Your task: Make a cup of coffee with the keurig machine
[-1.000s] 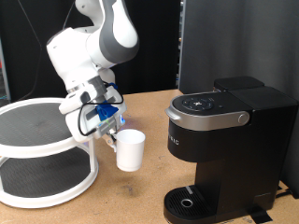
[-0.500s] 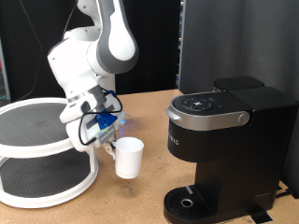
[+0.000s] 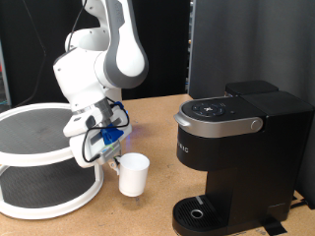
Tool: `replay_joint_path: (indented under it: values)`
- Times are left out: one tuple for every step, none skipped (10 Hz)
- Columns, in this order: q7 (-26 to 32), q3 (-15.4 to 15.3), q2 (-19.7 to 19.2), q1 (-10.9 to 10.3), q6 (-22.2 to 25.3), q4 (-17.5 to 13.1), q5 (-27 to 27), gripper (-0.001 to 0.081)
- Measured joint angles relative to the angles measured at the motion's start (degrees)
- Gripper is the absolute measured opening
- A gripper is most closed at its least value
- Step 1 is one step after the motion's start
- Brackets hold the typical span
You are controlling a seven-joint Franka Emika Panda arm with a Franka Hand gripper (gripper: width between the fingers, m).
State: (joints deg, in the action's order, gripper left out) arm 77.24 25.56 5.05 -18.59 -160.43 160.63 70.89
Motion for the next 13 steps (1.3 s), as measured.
replay_joint_path:
  values:
    - [0.31, -0.45, -0.74, -0.01, 0.00, -0.41, 1.02, 0.0070]
    - [0.33, -0.94, -1.14, -0.02, 0.01, -0.68, 1.59, 0.0070]
    - [0.33, -1.27, -1.38, -0.02, 0.11, -0.91, 1.70, 0.0070]
    - [0.23, -1.61, -1.54, -0.03, 0.28, -1.12, 1.71, 0.0070]
    - [0.11, -1.89, -1.55, -0.03, 0.45, -1.29, 1.71, 0.0070]
    - [-0.03, -2.29, -1.55, -0.03, 0.50, -1.49, 1.82, 0.0070]
    - [-0.07, -2.74, -1.55, -0.10, 0.51, -1.82, 2.62, 0.0070]
    - [-0.07, -3.36, -1.59, -0.19, 0.51, -2.35, 4.00, 0.0070]
    - [-0.12, -4.01, -1.76, -0.24, 0.51, -3.03, 4.97, 0.0070]
    - [-0.57, -4.59, -2.06, -0.34, 0.51, -3.79, 5.57, 0.0070]
    - [-1.27, -5.15, -2.50, -0.41, 0.51, -4.60, 5.89, 0.0070]
    - [-1.78, -5.75, -3.07, -0.48, 0.50, -5.52, 6.33, 0.0070]
    - [-2.05, -6.33, -3.89, -0.63, 0.48, -6.51, 7.00, 0.0070]
